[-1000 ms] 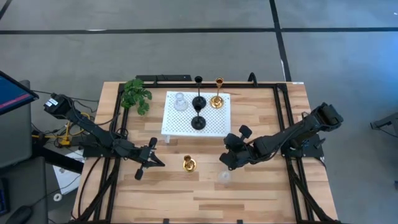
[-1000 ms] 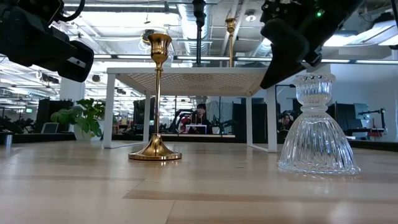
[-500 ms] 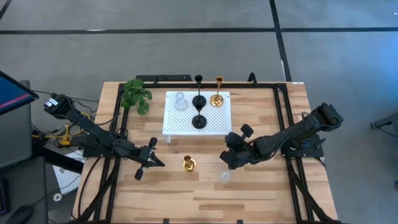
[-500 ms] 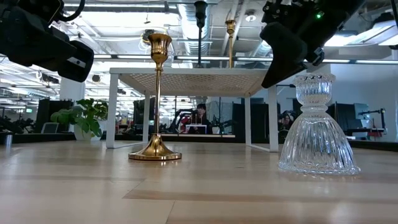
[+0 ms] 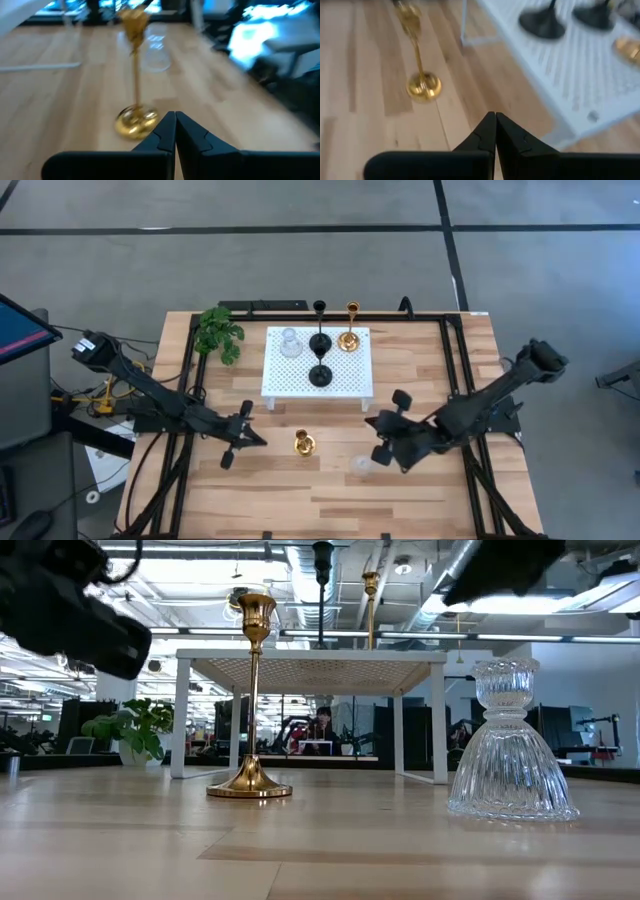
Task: Pick & Place candle stick holders
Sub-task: Put the gold candle holder aligned with the other gold candle holder on the shelf
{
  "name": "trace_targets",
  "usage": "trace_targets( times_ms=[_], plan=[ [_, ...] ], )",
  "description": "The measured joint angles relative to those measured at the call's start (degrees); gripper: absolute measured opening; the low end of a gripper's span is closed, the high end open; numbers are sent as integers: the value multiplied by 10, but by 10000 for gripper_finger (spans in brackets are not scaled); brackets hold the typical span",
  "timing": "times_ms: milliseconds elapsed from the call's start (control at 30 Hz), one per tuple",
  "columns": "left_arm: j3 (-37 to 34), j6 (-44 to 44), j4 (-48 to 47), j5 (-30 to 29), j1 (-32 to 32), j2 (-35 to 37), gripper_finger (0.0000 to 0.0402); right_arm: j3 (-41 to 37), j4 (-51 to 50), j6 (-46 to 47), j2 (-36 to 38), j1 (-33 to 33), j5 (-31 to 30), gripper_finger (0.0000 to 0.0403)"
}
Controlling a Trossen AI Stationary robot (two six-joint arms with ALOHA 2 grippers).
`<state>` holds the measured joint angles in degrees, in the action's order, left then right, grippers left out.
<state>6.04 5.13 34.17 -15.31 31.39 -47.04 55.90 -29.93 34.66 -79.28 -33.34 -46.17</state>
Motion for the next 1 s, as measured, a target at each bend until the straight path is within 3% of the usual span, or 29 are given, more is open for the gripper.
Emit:
trace_targets(
  times_ms=[100,333,567,733,1000],
  plan=[
    [0,-1,26,-30,-1,-53,6,0,34,-39,22,-17,-34,0],
    [5,-33,202,-33,0,-204,4,0,69,-97,37,-30,-52,0],
    [82,-51,209,-58,0,-327,4,0,66,-98,32,-29,-54,0],
    [117,-47,211,-118,5,-368,4,0,64,-98,32,-30,-54,0],
    [155,-13,212,-163,17,-434,3,0,60,-98,32,-31,-54,0]
  ],
)
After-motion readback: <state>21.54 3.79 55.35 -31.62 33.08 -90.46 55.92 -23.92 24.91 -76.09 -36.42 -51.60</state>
